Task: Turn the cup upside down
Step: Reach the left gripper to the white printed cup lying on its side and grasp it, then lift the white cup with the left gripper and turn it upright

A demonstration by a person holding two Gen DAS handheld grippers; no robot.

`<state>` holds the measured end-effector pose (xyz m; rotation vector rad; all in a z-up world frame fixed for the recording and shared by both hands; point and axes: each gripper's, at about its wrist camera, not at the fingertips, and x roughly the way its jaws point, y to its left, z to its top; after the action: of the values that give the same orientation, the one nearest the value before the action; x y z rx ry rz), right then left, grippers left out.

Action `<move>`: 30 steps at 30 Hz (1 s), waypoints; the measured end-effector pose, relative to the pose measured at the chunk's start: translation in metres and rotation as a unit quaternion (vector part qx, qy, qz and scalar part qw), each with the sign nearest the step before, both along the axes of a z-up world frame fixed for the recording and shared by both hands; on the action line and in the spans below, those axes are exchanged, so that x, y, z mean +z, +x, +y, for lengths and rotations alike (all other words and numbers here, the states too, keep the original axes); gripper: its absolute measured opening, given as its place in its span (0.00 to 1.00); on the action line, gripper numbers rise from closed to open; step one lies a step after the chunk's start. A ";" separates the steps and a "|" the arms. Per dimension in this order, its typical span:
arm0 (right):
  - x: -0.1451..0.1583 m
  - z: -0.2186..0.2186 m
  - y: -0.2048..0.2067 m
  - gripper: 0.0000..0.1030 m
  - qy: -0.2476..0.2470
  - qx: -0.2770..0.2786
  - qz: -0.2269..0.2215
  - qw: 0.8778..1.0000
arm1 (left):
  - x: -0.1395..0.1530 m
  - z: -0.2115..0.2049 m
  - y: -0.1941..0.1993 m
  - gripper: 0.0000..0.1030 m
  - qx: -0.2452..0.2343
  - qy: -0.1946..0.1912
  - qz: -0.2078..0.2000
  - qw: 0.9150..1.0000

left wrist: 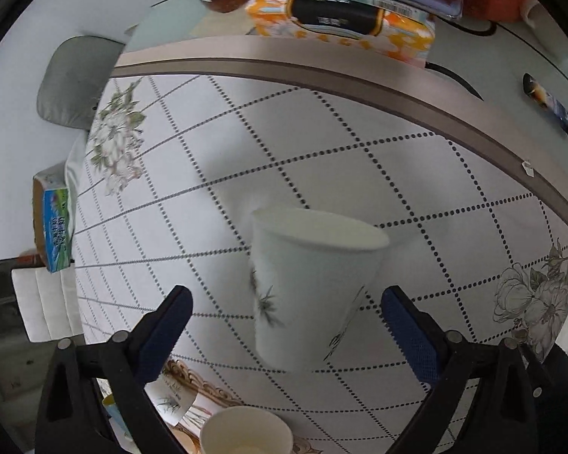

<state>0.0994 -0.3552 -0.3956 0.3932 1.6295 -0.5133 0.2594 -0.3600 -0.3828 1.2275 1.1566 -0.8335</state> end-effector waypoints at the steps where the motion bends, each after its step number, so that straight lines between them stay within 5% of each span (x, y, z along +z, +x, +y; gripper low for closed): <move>1: -0.001 0.001 0.000 1.00 -0.001 0.000 0.001 1.000 | -0.001 -0.002 -0.002 0.89 0.000 0.001 0.004 1.000; 5: 0.000 0.000 -0.001 1.00 -0.001 -0.002 0.002 1.000 | -0.010 -0.005 -0.003 0.88 -0.002 0.007 0.012 1.000; 12: 0.001 -0.003 -0.011 1.00 -0.003 -0.010 0.006 1.000 | -0.023 -0.005 -0.002 0.62 0.002 0.011 0.032 0.999; 21: 0.008 -0.005 -0.012 1.00 -0.011 -0.017 0.010 1.000 | -0.026 0.000 0.000 0.59 0.012 -0.002 0.028 1.000; 30: 0.017 -0.003 -0.015 1.00 -0.019 -0.025 0.009 0.999 | -0.008 0.013 0.013 0.58 0.077 -0.034 0.045 0.995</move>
<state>0.0847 -0.3586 -0.3787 0.4023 1.6287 -0.5858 0.2727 -0.3466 -0.3909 1.0386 1.2688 -0.8121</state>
